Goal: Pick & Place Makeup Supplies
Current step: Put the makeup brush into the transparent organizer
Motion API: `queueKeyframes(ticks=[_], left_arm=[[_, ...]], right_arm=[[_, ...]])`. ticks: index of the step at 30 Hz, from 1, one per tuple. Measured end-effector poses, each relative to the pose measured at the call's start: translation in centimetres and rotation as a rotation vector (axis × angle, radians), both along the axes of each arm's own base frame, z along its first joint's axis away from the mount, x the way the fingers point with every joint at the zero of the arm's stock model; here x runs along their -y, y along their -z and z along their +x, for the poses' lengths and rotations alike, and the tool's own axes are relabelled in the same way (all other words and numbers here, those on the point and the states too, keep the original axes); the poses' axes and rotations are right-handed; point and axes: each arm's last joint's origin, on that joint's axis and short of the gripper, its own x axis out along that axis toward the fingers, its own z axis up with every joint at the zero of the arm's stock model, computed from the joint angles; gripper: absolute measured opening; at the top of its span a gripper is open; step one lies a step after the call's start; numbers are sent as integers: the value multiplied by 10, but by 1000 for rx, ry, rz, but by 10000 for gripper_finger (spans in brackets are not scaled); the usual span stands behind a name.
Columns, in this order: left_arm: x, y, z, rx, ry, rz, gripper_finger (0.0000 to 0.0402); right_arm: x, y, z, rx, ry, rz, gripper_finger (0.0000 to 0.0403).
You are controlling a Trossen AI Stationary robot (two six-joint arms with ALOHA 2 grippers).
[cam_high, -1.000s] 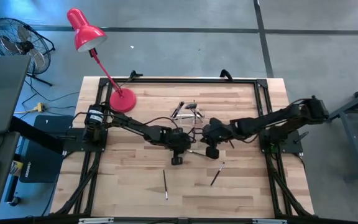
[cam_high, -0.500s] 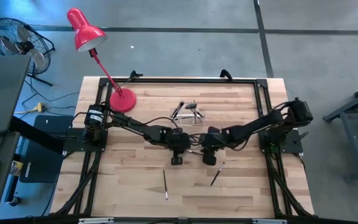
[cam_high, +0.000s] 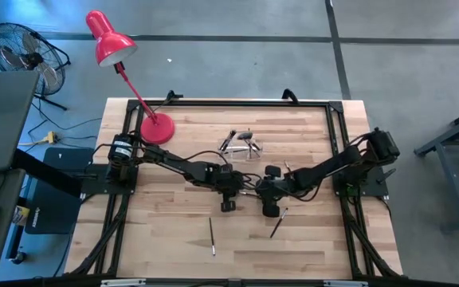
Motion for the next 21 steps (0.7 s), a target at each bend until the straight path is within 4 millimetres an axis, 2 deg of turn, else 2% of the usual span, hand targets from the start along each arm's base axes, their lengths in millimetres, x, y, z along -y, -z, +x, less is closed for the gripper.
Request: queueKeyframes(ticks=[4, 7, 17, 21], left_arm=[[0, 0, 0, 5, -18, -17, 0], [0, 0, 1, 10, -19, -18, 0], [0, -1, 1, 15, -21, -19, 0], [0, -1, 1, 17, -20, -19, 0]], right_arm=[[-1, 8, 2, -21, 28, 47, 170], [-2, 12, 4, -17, 26, 54, 146], [-3, 13, 6, -2, -21, 62, 14], [-3, 13, 6, -2, -26, 68, 20]])
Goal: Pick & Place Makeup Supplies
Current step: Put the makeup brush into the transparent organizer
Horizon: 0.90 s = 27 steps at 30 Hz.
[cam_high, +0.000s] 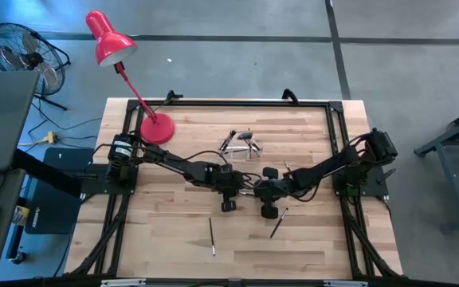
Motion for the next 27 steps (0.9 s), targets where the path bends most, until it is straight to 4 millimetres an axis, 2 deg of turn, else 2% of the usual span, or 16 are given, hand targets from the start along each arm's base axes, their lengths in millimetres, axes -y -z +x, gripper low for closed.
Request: queueKeyframes(ticks=[8, 16, 22, 27], left_arm=[[0, 0, 1, 9, 0, 2, 7], [0, -2, 2, 20, -6, 11, 44], [1, -21, 12, 16, 5, 20, 75], [1, -39, 17, -43, 66, 69, 83]], right_arm=[[0, -1, 0, 0, -3, 1, 10], [2, -14, -5, 16, -18, -35, 7], [3, -16, -10, -23, -9, -52, 5], [4, -15, -13, -47, 25, -48, 3]])
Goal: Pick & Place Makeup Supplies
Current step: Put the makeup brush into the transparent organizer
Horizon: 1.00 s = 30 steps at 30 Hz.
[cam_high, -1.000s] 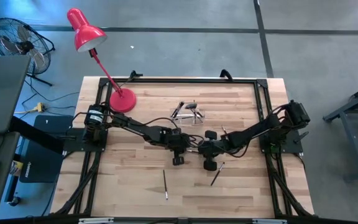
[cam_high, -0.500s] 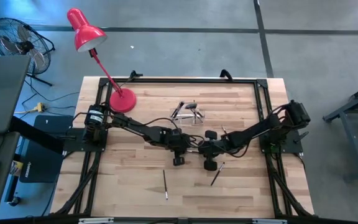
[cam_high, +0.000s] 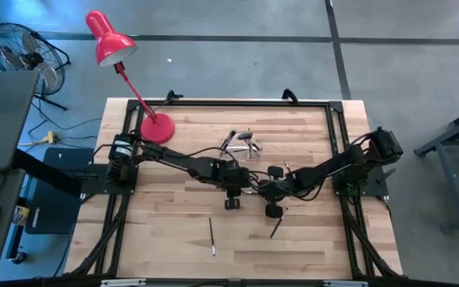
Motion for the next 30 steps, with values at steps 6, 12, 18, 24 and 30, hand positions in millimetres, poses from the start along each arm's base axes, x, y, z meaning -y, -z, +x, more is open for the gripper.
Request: queueKeyframes(ticks=[6, 12, 18, 24, 30], left_arm=[[-18, -19, -6, 18, -36, -31, 83], [-40, -33, -36, 34, -96, -79, 82], [-48, -33, -76, 70, -183, -62, 82], [-48, -19, -119, 199, -268, -103, 82], [-49, -13, -151, 285, -298, -99, 82]], right_arm=[[1, -4, -6, -24, 30, -22, 3], [4, -19, -12, -3, 74, -51, 3], [10, -36, -15, 62, 106, -75, 3], [24, -55, -13, 167, 168, -52, 2], [49, -77, 1, 393, 235, -21, 2]])
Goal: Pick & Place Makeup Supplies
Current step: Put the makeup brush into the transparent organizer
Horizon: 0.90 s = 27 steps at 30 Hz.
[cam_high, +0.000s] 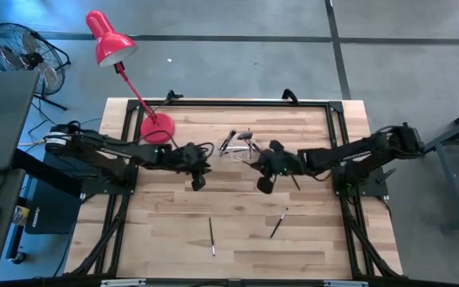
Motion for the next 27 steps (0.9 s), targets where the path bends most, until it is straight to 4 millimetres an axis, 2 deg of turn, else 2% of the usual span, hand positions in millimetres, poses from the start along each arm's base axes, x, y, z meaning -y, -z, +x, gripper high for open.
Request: queueKeyframes(ticks=[5, 8, 11, 14, 18, 21, 27], left_arm=[[-4, -4, -12, 15, -10, 95, 82], [-14, -9, -16, 21, -12, 147, 82], [-28, -14, -20, 27, -2, 170, 82], [-41, -15, -22, 37, 22, 141, 82], [-52, -13, -26, 34, 72, 62, 82], [-55, -10, -29, 16, 110, 1, 82], [-56, -8, -31, -9, 141, 3, 82]], right_arm=[[27, -10, 17, 204, 30, 1, 2], [45, -10, 27, 306, 49, -22, 2], [62, -1, 39, 407, 53, -10, 2], [73, 17, 50, 470, 49, 4, 2], [80, 35, 58, 511, 78, -40, 2], [82, 44, 59, 470, 116, -84, 2], [93, 49, 56, 397, 133, -155, 2]])
